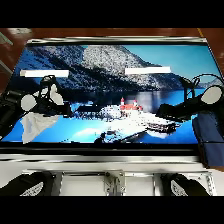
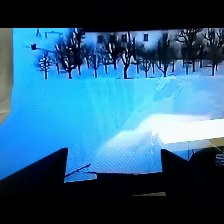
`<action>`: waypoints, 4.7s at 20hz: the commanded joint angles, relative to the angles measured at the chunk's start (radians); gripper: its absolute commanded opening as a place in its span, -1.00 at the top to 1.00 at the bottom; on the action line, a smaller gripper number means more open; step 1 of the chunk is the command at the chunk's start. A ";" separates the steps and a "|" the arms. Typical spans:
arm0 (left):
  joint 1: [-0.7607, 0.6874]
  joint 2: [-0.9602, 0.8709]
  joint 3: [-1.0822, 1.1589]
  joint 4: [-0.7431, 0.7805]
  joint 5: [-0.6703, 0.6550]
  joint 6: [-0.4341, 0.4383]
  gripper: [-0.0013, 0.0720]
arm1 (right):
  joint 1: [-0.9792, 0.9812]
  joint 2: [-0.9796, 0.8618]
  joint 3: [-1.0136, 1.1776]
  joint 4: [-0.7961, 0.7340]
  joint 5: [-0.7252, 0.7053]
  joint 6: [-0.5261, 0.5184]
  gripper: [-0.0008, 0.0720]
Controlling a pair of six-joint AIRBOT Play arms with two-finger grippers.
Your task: Fold the shirts.
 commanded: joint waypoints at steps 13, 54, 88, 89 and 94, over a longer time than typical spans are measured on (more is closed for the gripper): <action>0.001 -0.001 0.000 0.000 0.000 0.000 -0.94 | 0.001 -0.001 0.000 0.000 0.000 0.000 -0.76; 0.658 -0.460 -0.002 -0.560 0.375 0.250 0.86 | 0.001 -0.002 0.000 0.053 -0.106 -0.011 -0.75; 0.079 0.002 -0.511 -0.893 0.098 0.363 -0.96 | -0.287 -0.192 -0.161 0.293 -0.079 -0.203 -0.76; 0.032 -0.017 -0.530 -0.922 0.143 0.365 -0.96 | -0.288 -0.226 -0.161 0.304 -0.079 -0.208 -0.76; -0.133 -0.136 -0.528 -1.047 0.318 0.365 -0.96 | -0.285 -0.316 -0.161 0.341 -0.116 -0.230 -0.76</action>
